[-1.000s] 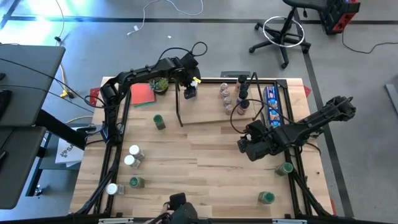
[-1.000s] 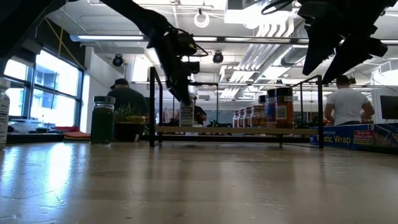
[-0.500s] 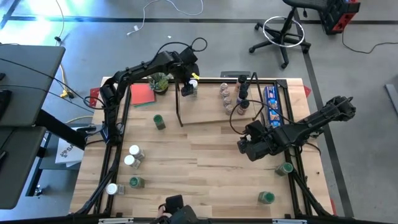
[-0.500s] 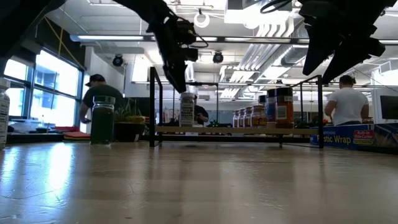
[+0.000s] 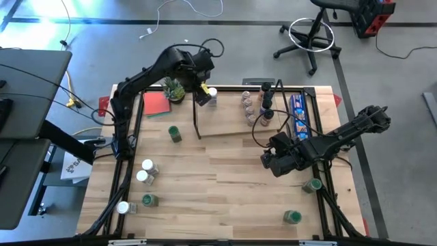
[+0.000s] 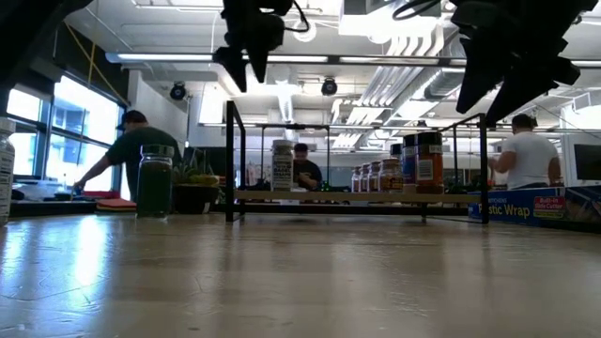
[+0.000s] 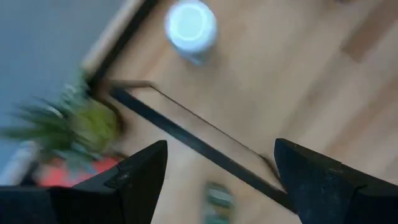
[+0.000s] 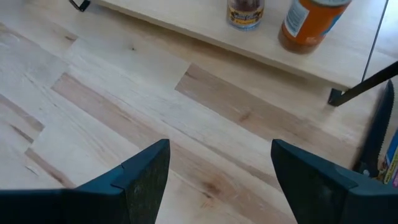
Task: Shelf spices
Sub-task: Put the white seasoning bottle on the shelf, aligned with the other white seasoning bottle
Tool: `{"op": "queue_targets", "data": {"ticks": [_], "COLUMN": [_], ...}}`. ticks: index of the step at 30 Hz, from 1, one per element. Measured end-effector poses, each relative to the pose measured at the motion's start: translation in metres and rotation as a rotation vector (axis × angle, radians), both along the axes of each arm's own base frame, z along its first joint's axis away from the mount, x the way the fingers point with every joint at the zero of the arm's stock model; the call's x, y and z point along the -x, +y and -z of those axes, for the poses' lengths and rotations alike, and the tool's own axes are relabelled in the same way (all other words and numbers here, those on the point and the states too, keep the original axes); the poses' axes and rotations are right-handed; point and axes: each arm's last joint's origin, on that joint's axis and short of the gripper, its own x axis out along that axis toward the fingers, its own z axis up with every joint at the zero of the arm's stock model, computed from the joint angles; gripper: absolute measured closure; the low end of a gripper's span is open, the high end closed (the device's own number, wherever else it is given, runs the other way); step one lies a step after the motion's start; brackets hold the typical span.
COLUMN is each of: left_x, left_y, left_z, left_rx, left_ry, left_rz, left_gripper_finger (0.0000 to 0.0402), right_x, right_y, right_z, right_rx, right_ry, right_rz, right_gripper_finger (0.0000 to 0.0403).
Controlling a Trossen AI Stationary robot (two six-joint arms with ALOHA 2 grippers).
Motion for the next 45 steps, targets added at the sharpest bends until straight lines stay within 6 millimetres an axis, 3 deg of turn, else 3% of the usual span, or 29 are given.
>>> {"op": "queue_targets", "data": {"ticks": [4,8,12,19,26,45], "left_x": [0.004,0.018,0.027,0.014,0.013,0.014], "left_y": [-0.002,0.009,0.012,0.016,0.019,0.03], "left_z": [0.008,0.026,0.027,0.049,0.074,0.085], "left_rx": [0.112,0.105,0.121,0.202,0.192,0.174], "left_ry": [-0.051,0.055,0.052,-0.034,0.002,-0.029], "left_rz": [-0.101,-0.205,-0.317,-0.392,-0.453,-0.474], "left_gripper_finger": [0.0113,0.0113,0.0113,0.0113,0.0124,0.0309], "right_x": [-0.001,-0.002,-0.004,-0.004,-0.005,-0.005], "right_y": [-0.002,-0.005,-0.006,-0.007,-0.007,-0.007], "right_z": [0.0,0.0,0.0,0.0,0.0,0.0], "right_rx": [0.021,0.017,0.013,0.037,0.043,0.042], "right_ry": [0.007,0.021,0.015,0.028,0.034,0.031], "right_rz": [-0.013,-0.019,-0.02,-0.041,-0.051,-0.05], "right_gripper_finger": [0.0128,0.0128,0.0128,0.0128,0.0128,0.0128]}}
